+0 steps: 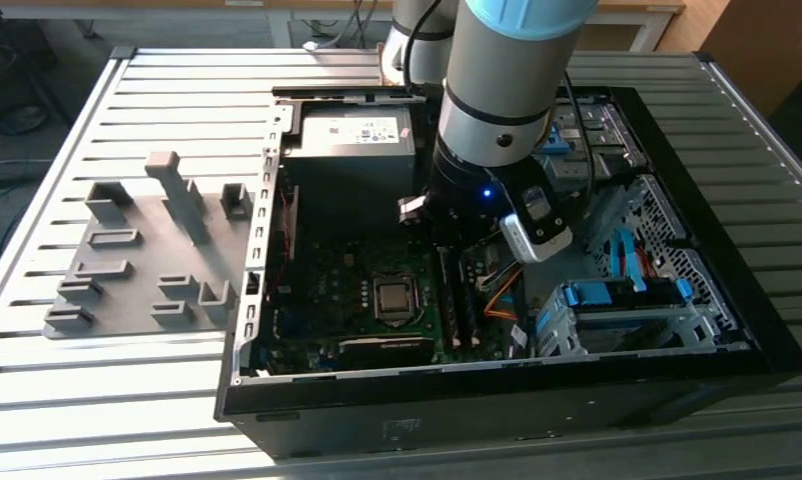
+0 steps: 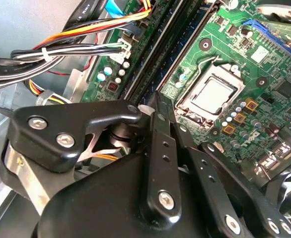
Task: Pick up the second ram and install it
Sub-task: 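Press down the second ram until it locks into place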
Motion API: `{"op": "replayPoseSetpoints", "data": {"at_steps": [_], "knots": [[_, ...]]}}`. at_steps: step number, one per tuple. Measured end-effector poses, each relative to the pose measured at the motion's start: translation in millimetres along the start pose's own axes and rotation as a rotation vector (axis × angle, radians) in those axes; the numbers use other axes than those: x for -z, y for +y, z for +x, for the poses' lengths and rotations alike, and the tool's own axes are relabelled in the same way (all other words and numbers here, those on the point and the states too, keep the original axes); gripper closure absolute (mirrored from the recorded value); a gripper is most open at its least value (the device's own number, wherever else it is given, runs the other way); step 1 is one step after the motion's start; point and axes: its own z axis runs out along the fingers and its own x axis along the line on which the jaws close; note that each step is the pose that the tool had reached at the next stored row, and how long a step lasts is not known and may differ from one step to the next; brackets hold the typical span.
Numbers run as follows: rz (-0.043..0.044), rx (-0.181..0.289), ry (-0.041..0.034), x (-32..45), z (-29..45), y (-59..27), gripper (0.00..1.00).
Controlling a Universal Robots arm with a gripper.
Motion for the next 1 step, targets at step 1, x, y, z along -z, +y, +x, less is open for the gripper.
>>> {"op": "replayPoseSetpoints", "data": {"at_steps": [1], "knots": [[-0.0001,0.0,0.0,0.0,0.0,0.0,0.89]]}}
